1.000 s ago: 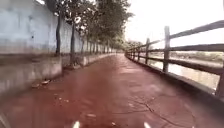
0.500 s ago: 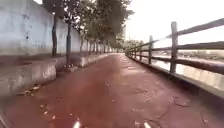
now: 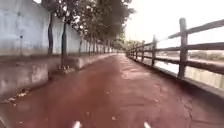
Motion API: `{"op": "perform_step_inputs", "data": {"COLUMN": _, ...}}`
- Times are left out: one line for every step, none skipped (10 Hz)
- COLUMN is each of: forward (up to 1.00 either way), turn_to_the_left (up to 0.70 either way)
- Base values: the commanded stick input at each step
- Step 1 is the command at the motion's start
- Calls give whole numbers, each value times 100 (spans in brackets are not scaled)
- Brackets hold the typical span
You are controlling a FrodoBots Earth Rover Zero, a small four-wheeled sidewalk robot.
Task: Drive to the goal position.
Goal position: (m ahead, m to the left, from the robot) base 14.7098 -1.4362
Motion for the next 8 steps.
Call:
{"op": "perform_step_inputs", "data": {"forward": 70, "turn_to_the_left": 0}}
{"op": "perform_step_inputs", "data": {"forward": 70, "turn_to_the_left": 0}}
{"op": "perform_step_inputs", "data": {"forward": 70, "turn_to_the_left": 0}}
{"op": "perform_step_inputs", "data": {"forward": 70, "turn_to_the_left": 0}}
{"op": "perform_step_inputs", "data": {"forward": 70, "turn_to_the_left": 0}}
{"op": "perform_step_inputs", "data": {"forward": 70, "turn_to_the_left": 0}}
{"op": "perform_step_inputs", "data": {"forward": 70, "turn_to_the_left": 0}}
{"op": "perform_step_inputs", "data": {"forward": 70, "turn_to_the_left": 0}}
